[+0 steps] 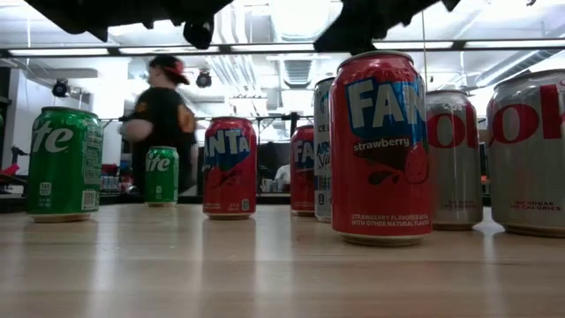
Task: Place canned beverage on shelf
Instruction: Put the center white soda can on the shelf
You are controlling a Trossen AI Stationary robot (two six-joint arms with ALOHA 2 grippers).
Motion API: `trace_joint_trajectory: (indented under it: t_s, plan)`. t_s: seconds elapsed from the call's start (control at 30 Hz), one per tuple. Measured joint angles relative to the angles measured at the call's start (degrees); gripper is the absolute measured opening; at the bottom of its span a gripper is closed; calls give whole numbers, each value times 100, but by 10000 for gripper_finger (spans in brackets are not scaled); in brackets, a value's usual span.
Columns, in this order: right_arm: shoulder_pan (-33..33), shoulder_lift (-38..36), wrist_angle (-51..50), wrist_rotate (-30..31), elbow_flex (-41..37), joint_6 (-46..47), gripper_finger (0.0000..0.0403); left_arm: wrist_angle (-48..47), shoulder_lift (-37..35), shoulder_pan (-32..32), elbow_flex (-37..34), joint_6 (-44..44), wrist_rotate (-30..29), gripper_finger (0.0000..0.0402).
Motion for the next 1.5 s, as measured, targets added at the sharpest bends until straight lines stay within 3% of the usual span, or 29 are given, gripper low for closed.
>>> trace_joint_trajectory:
  t_s: [0.2, 0.4, 0.53, 0.8, 1.1, 1.3, 1.5]
  plan:
    - [753, -28, -389, 4, 2, 458, 9, -370, 173, -56, 700, -751, 932, 0]
    - [1189, -21, -1183, 3, 2, 1109, 9, -2321, 334, -114, 1657, -982, 1149, 0]
    - [1367, -20, -1812, 4, 2, 1653, 9, -3528, 457, -216, 2136, -1026, 942, 0]
    - [1644, -76, -2652, -21, 2, 2144, 9, -5434, 556, -624, 2537, -1386, -171, 0]
    - [1646, -242, -3655, -91, 256, 2672, 9, -5866, 571, -886, 2535, -1484, -252, 0]
    - [1654, -116, -3909, 1020, 878, 1945, 9, -5452, 730, -955, 2520, -1404, -763, 0]
    - [1654, -17, -3654, 1860, 943, 801, 9, -4946, 852, -998, 2518, -1274, -757, 0]
